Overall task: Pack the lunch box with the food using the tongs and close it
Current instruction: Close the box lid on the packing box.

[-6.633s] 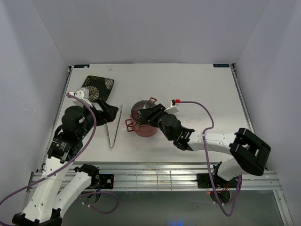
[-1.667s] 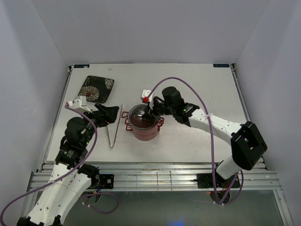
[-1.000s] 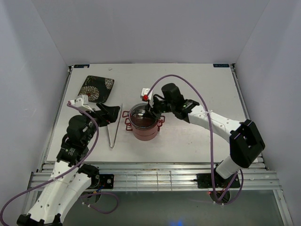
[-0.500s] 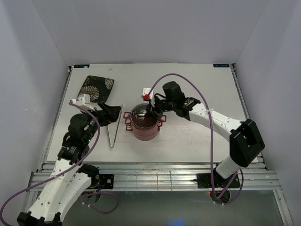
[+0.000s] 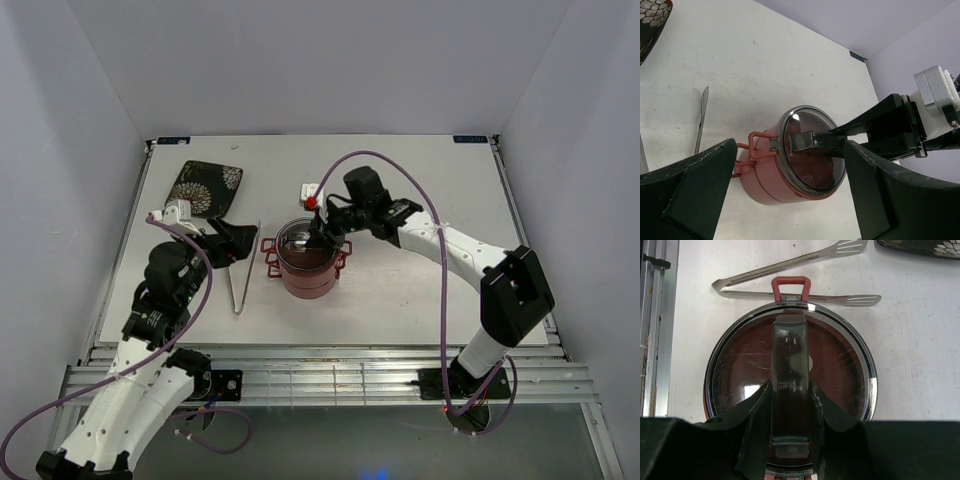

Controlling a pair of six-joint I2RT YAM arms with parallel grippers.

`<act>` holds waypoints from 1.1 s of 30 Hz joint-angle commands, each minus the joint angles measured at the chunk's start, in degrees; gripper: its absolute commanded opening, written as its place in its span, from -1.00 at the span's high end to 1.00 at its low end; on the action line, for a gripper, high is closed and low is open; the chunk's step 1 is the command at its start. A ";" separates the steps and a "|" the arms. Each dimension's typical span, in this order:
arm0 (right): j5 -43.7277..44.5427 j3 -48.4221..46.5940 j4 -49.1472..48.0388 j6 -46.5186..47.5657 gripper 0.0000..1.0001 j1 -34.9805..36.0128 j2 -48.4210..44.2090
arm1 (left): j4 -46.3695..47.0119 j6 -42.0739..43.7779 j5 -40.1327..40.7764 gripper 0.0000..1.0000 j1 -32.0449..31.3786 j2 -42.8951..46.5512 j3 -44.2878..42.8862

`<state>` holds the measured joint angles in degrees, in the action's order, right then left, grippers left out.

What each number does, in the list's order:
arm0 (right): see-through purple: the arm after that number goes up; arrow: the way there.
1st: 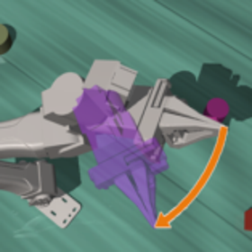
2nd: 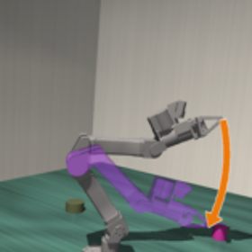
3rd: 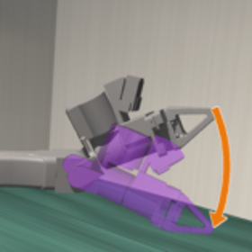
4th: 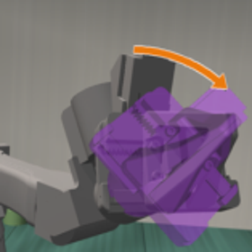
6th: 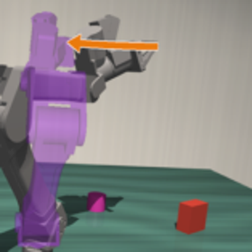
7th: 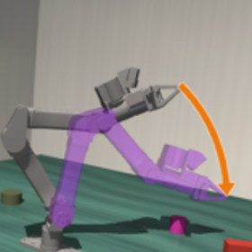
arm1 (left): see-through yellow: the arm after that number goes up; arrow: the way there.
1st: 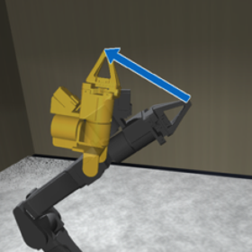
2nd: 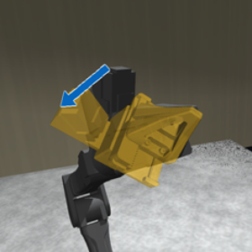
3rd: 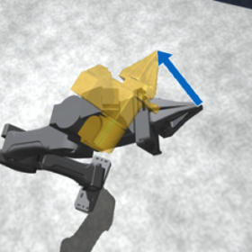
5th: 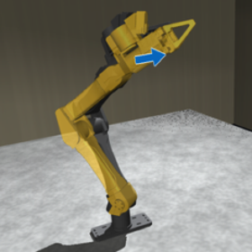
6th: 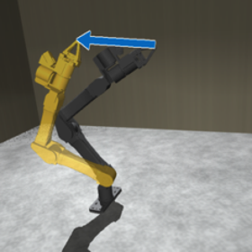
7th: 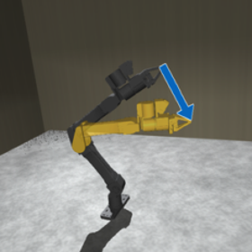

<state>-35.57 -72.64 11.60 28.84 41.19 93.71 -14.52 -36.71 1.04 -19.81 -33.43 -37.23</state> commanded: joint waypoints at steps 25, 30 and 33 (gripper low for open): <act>3.93 -1.10 9.23 -2.65 0.84 -1.73 1.74 | 1.87 -0.47 -0.69 -0.96 0.21 0.12 -0.56; 2.88 -0.40 8.80 -4.40 0.84 -1.81 0.25 | 1.78 -0.73 -0.77 -0.96 0.21 0.47 -0.47; 2.09 0.04 8.44 -5.11 0.84 -1.73 -0.11 | 1.96 -1.08 -0.95 -0.96 0.21 0.38 -0.30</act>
<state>-35.29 -73.73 13.43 26.81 40.16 93.97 -13.63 -37.21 0.86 -19.81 -33.54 -37.23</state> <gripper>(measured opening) 0.361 0.979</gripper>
